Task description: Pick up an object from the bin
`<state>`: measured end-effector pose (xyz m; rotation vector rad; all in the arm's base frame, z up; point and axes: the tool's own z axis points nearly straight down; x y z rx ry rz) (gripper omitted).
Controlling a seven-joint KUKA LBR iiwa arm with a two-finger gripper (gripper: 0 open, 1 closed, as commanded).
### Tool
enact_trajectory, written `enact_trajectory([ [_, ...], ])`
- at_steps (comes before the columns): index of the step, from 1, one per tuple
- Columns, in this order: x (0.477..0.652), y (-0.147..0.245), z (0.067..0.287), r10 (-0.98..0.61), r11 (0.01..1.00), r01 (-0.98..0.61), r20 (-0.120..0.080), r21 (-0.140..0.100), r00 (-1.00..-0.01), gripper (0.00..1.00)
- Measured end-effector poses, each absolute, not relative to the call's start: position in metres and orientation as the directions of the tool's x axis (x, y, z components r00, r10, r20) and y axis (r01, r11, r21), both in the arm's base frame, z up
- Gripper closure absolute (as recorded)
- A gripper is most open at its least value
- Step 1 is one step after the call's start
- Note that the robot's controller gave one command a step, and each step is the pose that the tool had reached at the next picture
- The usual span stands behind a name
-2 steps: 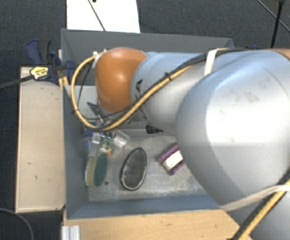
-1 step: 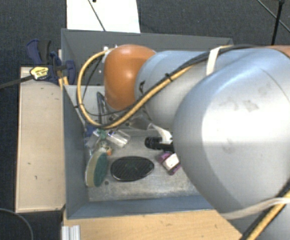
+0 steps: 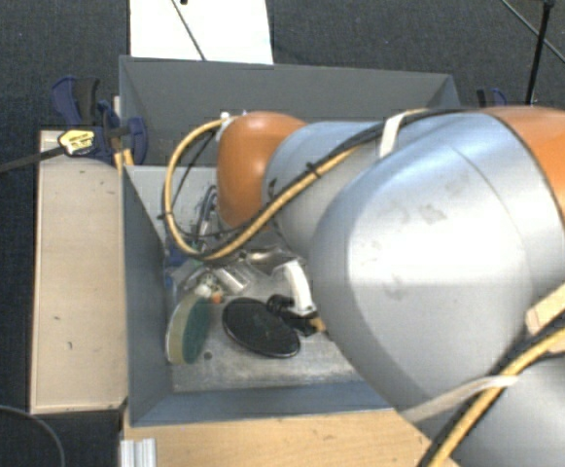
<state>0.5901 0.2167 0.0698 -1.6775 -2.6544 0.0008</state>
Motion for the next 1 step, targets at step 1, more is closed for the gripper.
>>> enact_trajectory([
  [1,0.5820,0.1942,0.0714,0.941,0.337,0.941,0.003,-0.002,-0.337,0.00],
])
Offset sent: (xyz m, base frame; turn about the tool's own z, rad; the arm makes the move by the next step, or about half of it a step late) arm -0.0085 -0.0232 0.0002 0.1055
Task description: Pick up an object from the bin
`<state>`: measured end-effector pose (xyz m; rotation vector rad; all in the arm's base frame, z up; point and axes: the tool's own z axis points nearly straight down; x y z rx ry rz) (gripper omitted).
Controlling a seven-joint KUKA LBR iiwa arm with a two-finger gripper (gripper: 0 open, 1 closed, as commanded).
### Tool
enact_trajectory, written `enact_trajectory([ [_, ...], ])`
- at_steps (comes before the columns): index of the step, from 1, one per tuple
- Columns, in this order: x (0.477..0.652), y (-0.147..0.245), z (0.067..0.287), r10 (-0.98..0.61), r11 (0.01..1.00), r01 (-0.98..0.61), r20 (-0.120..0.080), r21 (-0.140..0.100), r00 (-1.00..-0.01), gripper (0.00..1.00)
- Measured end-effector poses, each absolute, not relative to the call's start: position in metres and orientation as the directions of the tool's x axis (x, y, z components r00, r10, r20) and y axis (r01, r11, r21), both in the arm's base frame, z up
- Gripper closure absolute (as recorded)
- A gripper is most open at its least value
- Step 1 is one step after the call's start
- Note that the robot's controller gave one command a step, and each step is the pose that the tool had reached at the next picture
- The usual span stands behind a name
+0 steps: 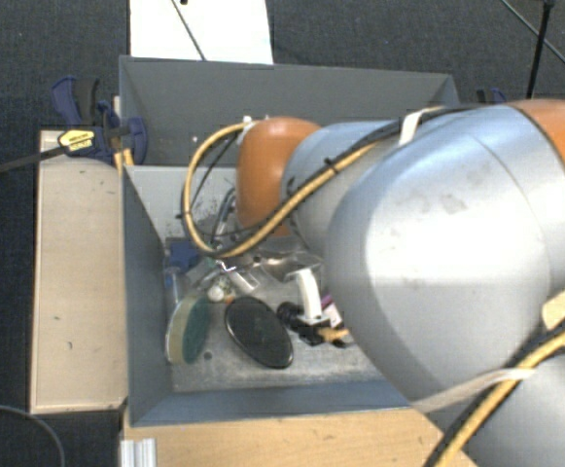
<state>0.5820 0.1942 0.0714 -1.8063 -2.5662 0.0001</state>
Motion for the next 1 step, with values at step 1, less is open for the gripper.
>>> enact_trajectory([
  [1,0.5814,0.1933,0.0702,0.940,0.341,0.940,0.001,-0.005,-0.341,1.00],
])
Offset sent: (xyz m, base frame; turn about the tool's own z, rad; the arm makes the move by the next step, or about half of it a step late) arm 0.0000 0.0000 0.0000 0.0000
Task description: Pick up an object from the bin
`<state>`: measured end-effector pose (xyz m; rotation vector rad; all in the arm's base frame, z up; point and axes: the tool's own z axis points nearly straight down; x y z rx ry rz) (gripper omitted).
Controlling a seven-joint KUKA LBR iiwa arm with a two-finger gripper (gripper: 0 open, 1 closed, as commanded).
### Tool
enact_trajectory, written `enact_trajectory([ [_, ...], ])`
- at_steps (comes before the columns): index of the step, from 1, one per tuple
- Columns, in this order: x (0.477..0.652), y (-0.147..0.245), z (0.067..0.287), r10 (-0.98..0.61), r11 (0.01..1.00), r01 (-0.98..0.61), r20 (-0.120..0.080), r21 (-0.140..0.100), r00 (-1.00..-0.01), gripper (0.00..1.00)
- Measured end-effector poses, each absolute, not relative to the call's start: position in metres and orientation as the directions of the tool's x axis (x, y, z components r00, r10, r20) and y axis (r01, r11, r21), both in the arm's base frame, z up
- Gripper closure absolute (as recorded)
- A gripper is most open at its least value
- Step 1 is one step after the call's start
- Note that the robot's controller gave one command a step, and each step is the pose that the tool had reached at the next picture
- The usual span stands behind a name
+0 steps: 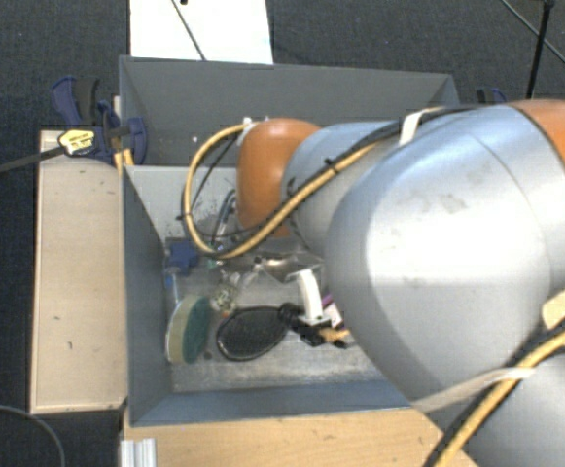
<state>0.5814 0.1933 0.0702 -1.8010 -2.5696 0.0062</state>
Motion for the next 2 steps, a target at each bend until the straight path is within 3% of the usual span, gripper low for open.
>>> enact_trajectory([
  [2,0.583,0.193,0.131,0.936,0.353,0.936,0.000,0.003,-0.353,1.00],
])
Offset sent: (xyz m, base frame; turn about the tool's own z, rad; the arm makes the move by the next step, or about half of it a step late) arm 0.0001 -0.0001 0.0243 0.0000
